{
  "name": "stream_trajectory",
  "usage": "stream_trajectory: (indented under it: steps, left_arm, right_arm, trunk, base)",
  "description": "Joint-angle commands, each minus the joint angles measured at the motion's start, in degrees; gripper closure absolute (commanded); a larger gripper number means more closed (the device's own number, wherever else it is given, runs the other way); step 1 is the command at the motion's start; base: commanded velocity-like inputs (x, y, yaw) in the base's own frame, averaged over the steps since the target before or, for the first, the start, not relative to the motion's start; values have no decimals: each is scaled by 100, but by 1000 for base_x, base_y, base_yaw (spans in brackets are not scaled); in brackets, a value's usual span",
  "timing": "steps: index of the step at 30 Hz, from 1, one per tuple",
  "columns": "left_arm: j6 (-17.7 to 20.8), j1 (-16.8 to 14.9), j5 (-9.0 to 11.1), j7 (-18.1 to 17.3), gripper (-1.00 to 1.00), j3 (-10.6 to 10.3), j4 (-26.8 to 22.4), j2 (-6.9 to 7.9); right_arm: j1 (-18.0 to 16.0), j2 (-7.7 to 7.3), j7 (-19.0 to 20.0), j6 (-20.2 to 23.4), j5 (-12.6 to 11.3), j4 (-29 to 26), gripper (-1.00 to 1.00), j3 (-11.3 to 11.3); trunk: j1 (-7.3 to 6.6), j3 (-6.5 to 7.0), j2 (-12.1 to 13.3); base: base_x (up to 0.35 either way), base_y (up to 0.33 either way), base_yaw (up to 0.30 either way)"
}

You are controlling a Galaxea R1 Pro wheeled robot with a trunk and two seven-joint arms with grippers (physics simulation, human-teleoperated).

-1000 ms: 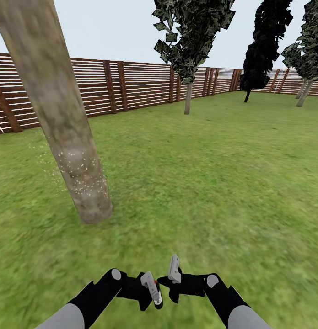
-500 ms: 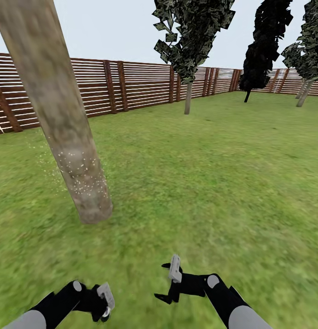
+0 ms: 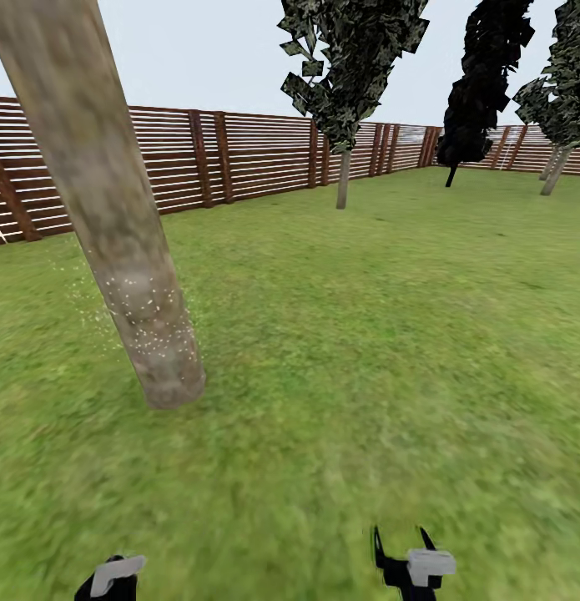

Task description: In the garden, pick up the pesticide atomizer on the floor and spray pesticide onto both trees until each tree trunk is fully covered.

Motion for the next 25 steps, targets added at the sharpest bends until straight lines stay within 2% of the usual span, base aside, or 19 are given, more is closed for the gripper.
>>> stream_trajectory:
  steps: [1,5,6,16,25]
  left_arm:
    - [-148,5,59,7,100,-21,147,-8]
    - [-297,12,560,76,100,-14,471,-6]
    - [-300,12,593,78,100,-17,487,-8]
    - [-313,12,639,81,100,-16,497,-12]
    - [-460,12,636,81,100,-21,491,-18]
  right_arm:
    - [15,-1,2,-79,-35,29,-100,-1]
    - [30,2,12,-122,-71,350,-100,-13]
    - [30,3,13,-122,-72,361,-100,-12]
    - [236,4,14,-122,-72,468,-100,-11]
    - [247,5,14,-122,-72,468,-100,-10]
  trunk:
    - [0,1,0]
    - [0,1,0]
    - [0,1,0]
    - [0,1,0]
    - [0,1,0]
  base:
    - [0,0,0]
    - [0,0,0]
    - [0,0,0]
    - [0,0,0]
    - [0,0,0]
